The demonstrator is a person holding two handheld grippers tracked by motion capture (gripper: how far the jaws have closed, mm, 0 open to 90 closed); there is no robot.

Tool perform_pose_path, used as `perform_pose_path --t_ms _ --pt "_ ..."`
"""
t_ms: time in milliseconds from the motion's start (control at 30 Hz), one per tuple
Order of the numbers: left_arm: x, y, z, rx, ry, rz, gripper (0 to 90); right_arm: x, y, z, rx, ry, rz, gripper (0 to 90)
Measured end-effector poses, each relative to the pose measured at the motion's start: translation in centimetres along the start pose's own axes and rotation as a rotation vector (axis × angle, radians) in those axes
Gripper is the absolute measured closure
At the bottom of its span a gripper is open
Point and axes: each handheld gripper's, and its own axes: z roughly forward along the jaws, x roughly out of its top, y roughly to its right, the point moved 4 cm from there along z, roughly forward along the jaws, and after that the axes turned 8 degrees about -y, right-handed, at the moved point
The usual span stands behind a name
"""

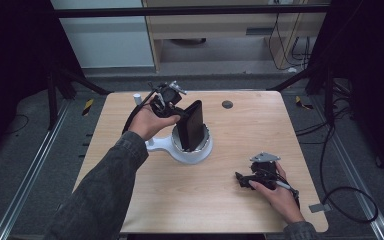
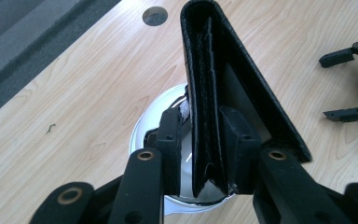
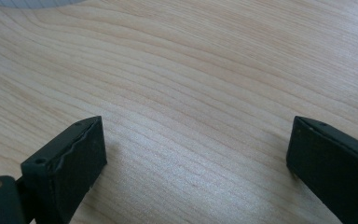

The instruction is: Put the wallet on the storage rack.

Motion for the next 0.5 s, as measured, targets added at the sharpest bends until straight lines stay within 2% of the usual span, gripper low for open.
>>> perform_pose_path --t_ms 500 --pt "-0.8 0.5 -2.9 0.038 0.079 0.016 66.3 0.0 0.0 0.0 -0.001 -0.002 0.0 4.8"
